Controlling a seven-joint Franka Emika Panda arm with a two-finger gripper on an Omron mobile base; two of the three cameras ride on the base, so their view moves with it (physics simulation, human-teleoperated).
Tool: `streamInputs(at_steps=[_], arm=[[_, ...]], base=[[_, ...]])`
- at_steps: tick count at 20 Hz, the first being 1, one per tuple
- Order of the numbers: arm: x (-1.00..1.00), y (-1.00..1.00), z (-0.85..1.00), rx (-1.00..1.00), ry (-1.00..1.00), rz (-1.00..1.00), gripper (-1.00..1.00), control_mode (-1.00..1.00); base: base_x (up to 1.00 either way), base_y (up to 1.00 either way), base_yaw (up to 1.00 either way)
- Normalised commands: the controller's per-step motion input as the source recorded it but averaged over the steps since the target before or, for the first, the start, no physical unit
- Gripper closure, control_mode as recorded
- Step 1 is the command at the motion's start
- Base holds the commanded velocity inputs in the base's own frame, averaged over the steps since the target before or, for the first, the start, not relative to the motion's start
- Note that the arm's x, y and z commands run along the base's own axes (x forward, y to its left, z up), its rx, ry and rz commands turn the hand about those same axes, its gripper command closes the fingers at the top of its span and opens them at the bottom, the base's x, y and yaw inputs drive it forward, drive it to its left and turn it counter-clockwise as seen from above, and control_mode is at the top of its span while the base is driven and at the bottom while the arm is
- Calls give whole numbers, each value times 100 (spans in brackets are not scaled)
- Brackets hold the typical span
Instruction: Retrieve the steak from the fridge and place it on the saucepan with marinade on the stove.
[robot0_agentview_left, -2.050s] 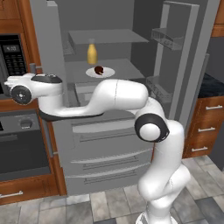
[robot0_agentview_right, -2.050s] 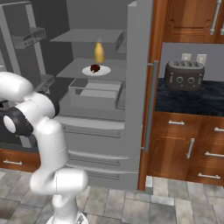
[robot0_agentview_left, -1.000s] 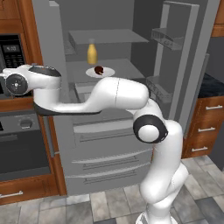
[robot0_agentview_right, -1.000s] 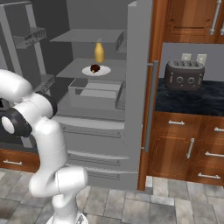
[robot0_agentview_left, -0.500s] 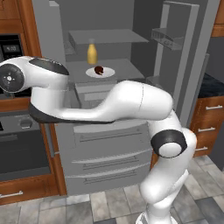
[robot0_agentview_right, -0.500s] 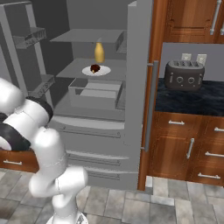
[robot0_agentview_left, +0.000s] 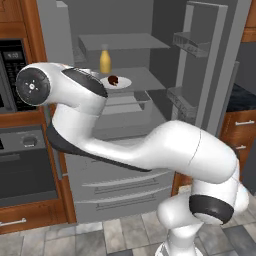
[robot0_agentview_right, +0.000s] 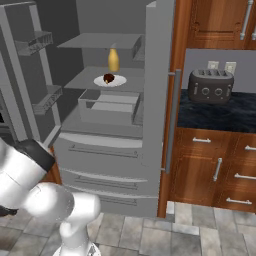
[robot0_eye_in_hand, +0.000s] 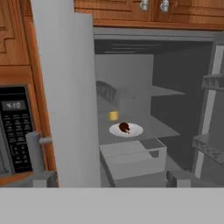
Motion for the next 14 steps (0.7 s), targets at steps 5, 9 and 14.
streamInputs(at_steps=[5,9,14], arm=[[2,-100,1,7,8,2,-100,-100],[0,-100,0,6,15,7,-100,-100],[7,-100,0,3,22,7,-100,-100]], base=[[0,0,0],[0,0,0],[0,0,0]])
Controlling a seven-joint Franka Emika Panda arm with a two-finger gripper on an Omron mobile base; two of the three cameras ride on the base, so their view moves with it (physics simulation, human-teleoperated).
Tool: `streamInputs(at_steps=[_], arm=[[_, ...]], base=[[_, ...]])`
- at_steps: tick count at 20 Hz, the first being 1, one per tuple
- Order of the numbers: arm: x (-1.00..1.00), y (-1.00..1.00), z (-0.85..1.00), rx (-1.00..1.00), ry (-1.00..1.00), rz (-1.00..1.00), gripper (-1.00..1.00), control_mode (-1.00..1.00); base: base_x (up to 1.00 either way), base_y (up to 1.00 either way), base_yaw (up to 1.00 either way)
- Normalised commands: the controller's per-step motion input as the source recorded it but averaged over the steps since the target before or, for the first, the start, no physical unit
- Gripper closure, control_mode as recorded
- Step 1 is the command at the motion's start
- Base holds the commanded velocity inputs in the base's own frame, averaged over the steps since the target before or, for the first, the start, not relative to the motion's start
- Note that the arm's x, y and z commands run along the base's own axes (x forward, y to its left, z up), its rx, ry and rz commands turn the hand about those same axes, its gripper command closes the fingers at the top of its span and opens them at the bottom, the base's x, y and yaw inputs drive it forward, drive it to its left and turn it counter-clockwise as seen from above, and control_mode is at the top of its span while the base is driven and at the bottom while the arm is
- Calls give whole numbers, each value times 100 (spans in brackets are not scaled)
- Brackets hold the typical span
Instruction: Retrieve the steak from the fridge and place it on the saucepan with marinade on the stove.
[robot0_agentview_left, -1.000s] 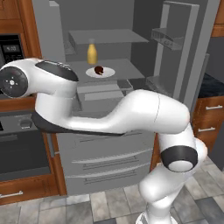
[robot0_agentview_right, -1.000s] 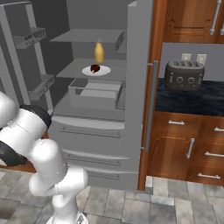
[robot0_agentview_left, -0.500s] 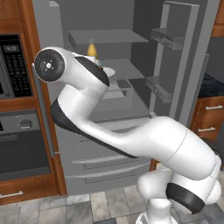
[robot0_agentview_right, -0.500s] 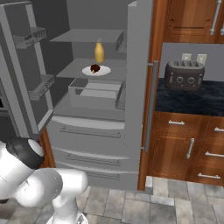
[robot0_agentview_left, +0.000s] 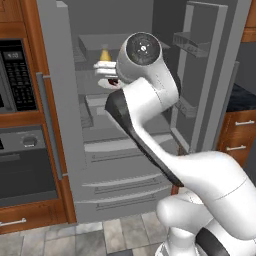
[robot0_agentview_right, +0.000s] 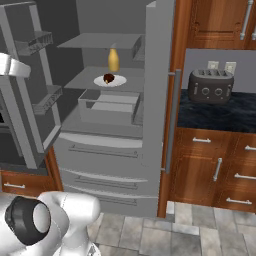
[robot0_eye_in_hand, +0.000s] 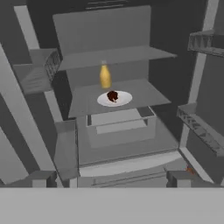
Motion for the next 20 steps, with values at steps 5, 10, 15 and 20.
streamInputs(at_steps=[5,10,15,20], arm=[[19,-91,0,1,31,5,-100,-100],[38,-43,-2,-1,29,1,-100,-100],[29,-9,-13,-7,7,0,-100,-100],[5,-39,-36,-3,0,7,-100,-100]], base=[[0,0,0],[0,0,0],[0,0,0],[0,0,0]])
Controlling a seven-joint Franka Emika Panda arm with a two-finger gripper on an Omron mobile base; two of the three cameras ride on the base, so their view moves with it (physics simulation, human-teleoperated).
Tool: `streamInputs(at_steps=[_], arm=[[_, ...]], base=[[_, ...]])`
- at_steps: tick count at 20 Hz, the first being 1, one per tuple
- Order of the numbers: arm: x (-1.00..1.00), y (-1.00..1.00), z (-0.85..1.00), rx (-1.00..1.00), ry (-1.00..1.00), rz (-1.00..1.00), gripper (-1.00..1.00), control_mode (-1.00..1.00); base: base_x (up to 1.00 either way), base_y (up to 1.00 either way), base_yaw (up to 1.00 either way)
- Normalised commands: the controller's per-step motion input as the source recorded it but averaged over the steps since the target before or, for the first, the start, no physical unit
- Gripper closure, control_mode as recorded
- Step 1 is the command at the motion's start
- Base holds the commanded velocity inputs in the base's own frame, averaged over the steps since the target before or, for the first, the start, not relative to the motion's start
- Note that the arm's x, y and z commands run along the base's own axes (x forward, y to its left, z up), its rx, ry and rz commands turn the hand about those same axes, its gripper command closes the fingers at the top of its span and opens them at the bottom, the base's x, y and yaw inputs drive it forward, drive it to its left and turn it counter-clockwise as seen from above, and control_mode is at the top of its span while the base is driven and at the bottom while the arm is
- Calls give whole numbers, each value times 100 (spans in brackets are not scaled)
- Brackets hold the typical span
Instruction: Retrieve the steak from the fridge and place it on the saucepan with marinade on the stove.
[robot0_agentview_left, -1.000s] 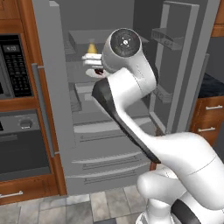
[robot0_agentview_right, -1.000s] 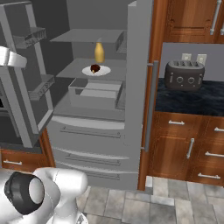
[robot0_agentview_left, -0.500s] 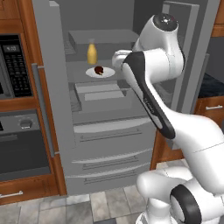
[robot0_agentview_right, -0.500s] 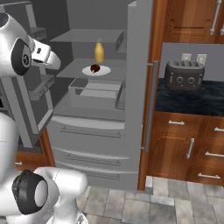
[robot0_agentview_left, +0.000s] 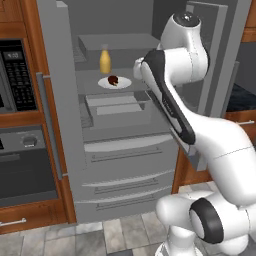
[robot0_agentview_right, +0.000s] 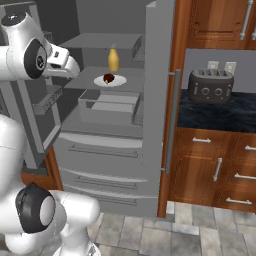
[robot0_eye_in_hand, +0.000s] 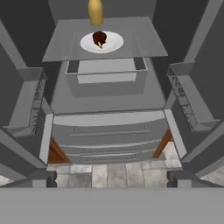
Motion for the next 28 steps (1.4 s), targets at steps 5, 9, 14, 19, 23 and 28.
streamInputs(at_steps=[5,9,14,19,23,28], arm=[[5,-40,-53,1,0,15,-100,-100],[19,-6,-71,0,0,11,-100,-100],[11,-2,-54,-1,0,5,-100,-100],[1,0,-9,0,0,-4,-100,-100],[16,0,-7,0,0,-10,-100,-100],[4,-1,-5,0,0,-6,-100,-100]], base=[[0,0,0],[0,0,0],[0,0,0],[0,0,0],[0,0,0],[0,0,0]])
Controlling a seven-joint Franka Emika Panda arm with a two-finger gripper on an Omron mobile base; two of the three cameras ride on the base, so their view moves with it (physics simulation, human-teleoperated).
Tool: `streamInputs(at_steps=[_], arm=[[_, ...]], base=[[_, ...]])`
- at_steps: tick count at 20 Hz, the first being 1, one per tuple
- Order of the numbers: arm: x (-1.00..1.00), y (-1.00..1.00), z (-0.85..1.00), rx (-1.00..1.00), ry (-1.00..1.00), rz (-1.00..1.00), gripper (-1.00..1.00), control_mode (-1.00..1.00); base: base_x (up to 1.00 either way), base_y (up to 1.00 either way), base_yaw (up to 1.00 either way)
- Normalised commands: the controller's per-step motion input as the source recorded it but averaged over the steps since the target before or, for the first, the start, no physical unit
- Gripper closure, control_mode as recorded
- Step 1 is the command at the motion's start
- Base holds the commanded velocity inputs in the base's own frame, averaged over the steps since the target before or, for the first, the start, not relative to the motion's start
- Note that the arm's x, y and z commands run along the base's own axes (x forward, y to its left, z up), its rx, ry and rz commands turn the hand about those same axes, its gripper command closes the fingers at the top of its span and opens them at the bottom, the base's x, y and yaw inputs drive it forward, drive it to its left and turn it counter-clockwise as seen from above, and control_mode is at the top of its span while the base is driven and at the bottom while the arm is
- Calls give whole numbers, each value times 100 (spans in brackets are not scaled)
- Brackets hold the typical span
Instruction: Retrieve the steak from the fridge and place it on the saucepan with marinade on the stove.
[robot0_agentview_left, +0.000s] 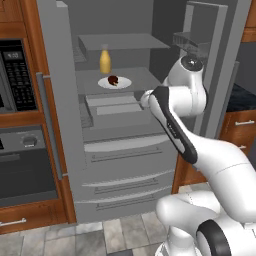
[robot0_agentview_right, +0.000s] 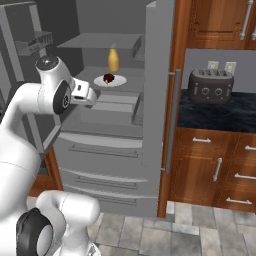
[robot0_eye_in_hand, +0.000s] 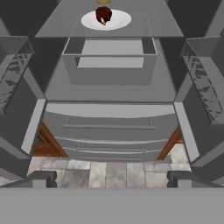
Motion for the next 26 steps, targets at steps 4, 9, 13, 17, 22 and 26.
streamInputs(at_steps=[4,9,13,17,22,26], arm=[[1,0,-4,0,0,-2,-100,-100],[1,-1,0,0,0,0,-100,100],[0,0,0,0,0,0,-100,100],[0,0,0,0,0,0,-100,100],[0,0,0,0,0,0,-100,100],[0,0,0,0,0,0,-100,100]], base=[[0,0,0],[6,0,0],[41,0,0],[67,2,-6],[56,16,-13],[31,3,-5]])
